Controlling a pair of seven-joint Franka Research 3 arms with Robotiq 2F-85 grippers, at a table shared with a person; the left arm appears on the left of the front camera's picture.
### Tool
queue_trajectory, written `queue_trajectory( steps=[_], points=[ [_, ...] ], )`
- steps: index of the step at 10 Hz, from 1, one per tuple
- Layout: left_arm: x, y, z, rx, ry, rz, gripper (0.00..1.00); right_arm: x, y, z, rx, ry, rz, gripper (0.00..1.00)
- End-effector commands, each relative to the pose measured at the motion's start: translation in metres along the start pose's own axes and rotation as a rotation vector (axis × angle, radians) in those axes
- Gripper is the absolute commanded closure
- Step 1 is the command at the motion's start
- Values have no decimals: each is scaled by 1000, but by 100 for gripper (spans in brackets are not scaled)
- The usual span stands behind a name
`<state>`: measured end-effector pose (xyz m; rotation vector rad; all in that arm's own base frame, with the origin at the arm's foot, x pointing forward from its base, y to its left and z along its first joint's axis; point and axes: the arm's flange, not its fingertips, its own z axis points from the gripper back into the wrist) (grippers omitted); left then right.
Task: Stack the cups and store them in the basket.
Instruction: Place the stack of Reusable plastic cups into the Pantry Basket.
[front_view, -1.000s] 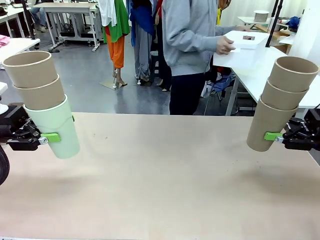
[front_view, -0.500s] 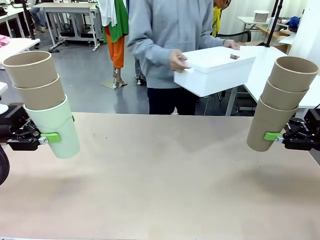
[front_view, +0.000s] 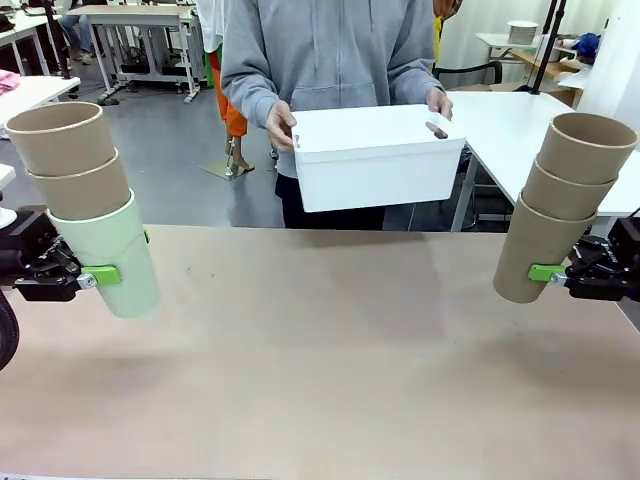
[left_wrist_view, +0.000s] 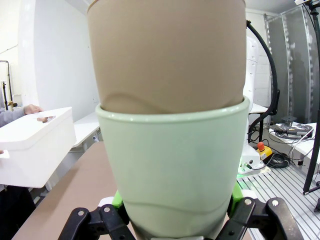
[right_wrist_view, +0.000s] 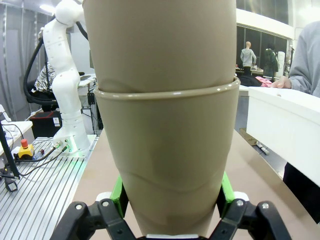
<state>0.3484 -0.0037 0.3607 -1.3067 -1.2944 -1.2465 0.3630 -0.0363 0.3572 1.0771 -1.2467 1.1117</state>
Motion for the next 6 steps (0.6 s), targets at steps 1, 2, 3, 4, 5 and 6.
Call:
queue_trajectory(
  steps=[1, 2, 3, 4, 5, 6],
  points=[
    [3, -1, -1, -9, -7, -6, 15, 3, 0, -1, 1, -5, 10, 16],
    [3, -1, -1, -9, -7, -6, 15, 3, 0, -1, 1, -5, 10, 16],
    [3, -1, -1, -9, -7, -6, 15, 3, 0, -1, 1, -5, 10, 16],
    [3, -1, -1, -9, -7, -6, 15, 3, 0, -1, 1, -5, 10, 16],
    [3, -1, -1, -9, -7, -6, 15, 3, 0, -1, 1, -5, 10, 16],
    [3, -1, -1, -9, -7, -6, 15, 3, 0, -1, 1, -5, 10, 16]
  ],
)
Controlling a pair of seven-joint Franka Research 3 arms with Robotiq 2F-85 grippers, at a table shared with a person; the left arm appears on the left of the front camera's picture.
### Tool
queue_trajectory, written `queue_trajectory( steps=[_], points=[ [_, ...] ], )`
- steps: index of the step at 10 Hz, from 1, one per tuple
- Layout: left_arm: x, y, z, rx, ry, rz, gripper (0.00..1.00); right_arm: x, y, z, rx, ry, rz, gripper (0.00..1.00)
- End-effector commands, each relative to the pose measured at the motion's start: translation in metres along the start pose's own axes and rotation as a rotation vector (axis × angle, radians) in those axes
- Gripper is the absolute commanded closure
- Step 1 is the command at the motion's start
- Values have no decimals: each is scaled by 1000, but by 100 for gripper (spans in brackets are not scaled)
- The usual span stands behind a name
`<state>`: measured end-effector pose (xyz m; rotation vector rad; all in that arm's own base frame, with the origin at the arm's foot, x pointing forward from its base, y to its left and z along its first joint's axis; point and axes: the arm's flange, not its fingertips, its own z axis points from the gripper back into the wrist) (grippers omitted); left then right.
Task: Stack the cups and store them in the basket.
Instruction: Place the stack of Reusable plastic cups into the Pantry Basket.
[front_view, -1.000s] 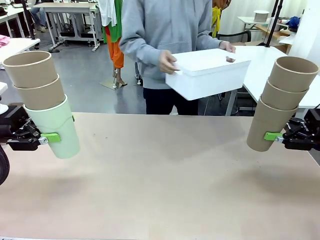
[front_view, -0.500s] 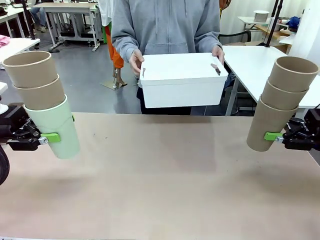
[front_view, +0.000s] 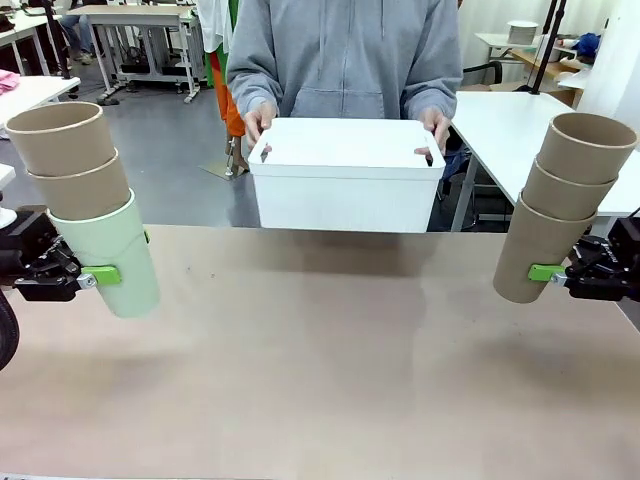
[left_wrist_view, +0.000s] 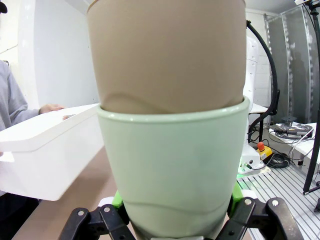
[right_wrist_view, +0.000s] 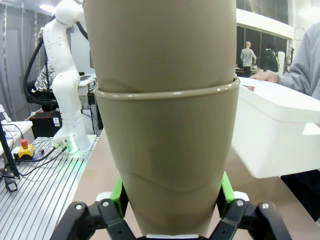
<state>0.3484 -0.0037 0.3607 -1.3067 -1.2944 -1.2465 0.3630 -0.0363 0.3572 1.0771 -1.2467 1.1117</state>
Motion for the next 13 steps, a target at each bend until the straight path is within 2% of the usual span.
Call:
queue_trajectory(
  steps=[1, 13],
  points=[
    [3, -1, -1, -9, -7, -6, 15, 3, 0, -1, 1, -5, 10, 16],
    [3, -1, -1, -9, -7, -6, 15, 3, 0, -1, 1, -5, 10, 16]
  ],
)
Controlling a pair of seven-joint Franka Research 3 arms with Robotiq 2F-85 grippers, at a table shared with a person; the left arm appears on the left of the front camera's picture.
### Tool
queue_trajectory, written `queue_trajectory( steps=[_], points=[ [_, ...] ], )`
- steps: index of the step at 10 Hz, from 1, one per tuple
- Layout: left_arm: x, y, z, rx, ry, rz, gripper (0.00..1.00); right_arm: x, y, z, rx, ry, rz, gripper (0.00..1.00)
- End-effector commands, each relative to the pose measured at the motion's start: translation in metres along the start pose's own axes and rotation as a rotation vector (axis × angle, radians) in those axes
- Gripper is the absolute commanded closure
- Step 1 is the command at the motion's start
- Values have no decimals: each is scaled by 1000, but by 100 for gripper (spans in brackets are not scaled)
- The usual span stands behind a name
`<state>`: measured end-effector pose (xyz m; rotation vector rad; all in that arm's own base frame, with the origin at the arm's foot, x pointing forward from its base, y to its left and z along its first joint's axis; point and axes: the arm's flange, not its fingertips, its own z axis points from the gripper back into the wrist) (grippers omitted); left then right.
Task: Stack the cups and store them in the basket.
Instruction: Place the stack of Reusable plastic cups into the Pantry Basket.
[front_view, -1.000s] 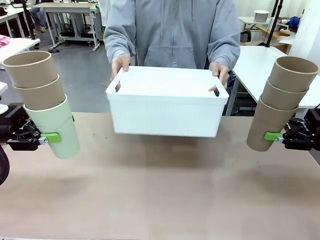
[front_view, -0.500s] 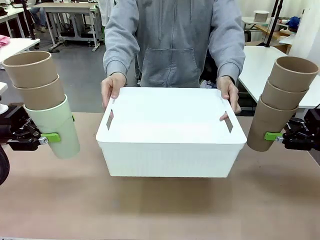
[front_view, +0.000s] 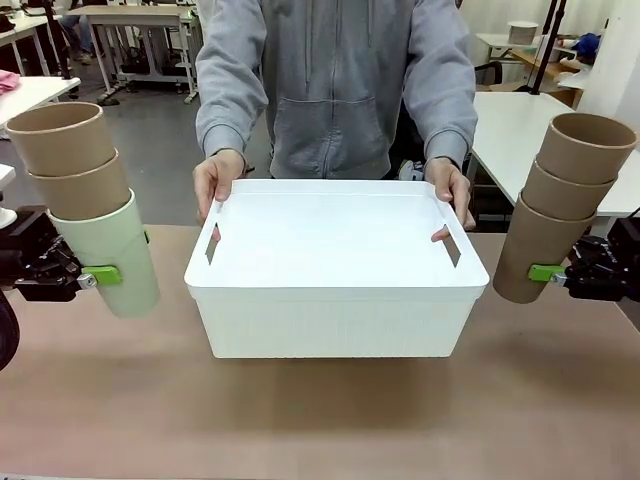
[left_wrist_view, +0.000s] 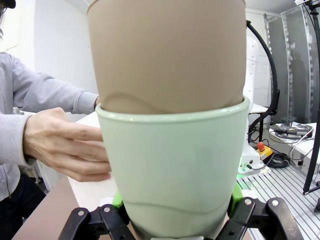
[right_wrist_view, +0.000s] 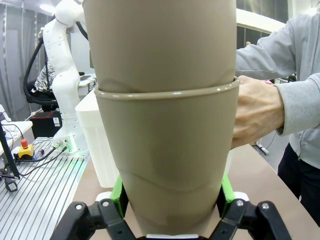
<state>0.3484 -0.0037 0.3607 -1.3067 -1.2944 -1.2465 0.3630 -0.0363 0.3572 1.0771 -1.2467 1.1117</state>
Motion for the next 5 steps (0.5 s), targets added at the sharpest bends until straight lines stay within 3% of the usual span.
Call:
queue_trajectory(
  steps=[1, 5],
  points=[
    [3, -1, -1, -9, -7, -6, 15, 3, 0, -1, 1, -5, 10, 16],
    [3, -1, -1, -9, -7, -6, 15, 3, 0, -1, 1, -5, 10, 16]
  ],
)
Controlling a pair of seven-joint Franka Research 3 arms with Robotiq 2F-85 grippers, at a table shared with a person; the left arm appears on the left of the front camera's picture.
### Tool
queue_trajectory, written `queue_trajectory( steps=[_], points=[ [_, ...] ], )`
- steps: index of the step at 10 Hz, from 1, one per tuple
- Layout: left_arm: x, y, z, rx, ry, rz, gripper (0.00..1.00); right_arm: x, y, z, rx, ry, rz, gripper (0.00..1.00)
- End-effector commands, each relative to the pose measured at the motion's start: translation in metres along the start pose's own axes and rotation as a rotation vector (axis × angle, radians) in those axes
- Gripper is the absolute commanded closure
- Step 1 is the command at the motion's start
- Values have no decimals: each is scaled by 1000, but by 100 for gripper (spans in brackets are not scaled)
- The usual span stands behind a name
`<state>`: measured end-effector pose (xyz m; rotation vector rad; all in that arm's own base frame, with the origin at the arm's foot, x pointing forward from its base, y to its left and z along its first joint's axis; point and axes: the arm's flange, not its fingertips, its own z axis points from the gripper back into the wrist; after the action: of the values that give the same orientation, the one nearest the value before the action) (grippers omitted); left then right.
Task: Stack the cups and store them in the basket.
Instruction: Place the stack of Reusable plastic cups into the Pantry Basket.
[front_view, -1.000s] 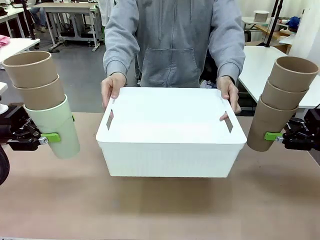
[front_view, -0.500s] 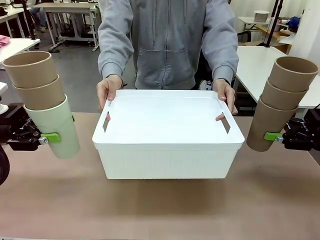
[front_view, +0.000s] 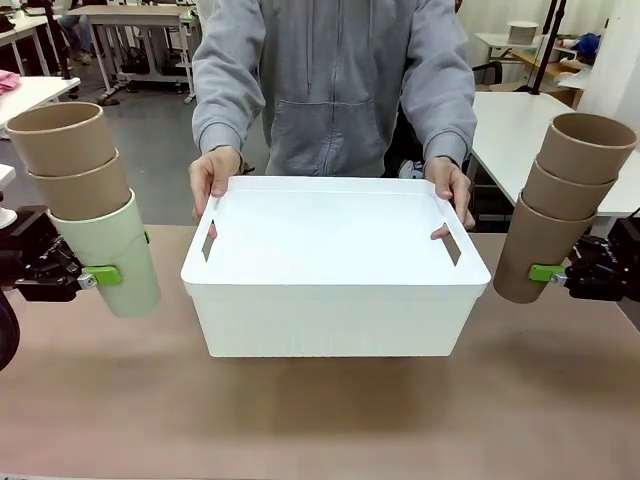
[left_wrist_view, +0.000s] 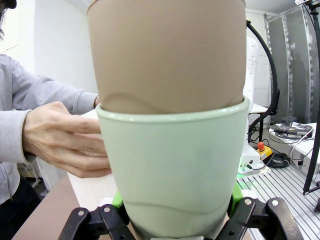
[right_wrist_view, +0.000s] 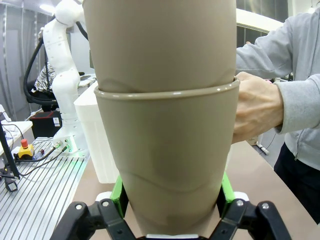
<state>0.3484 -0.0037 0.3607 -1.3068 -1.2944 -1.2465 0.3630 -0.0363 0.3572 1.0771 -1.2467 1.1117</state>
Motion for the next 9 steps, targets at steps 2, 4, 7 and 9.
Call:
queue_trajectory(
  steps=[2, 4, 7, 9],
  points=[
    [3, -1, -1, -9, -7, -6, 15, 3, 0, -1, 1, -5, 10, 16],
    [3, -1, -1, -9, -7, -6, 15, 3, 0, -1, 1, -5, 10, 16],
    [3, -1, -1, -9, -7, -6, 15, 3, 0, -1, 1, -5, 10, 16],
    [3, -1, -1, -9, -7, -6, 15, 3, 0, -1, 1, -5, 10, 16]
  ],
)
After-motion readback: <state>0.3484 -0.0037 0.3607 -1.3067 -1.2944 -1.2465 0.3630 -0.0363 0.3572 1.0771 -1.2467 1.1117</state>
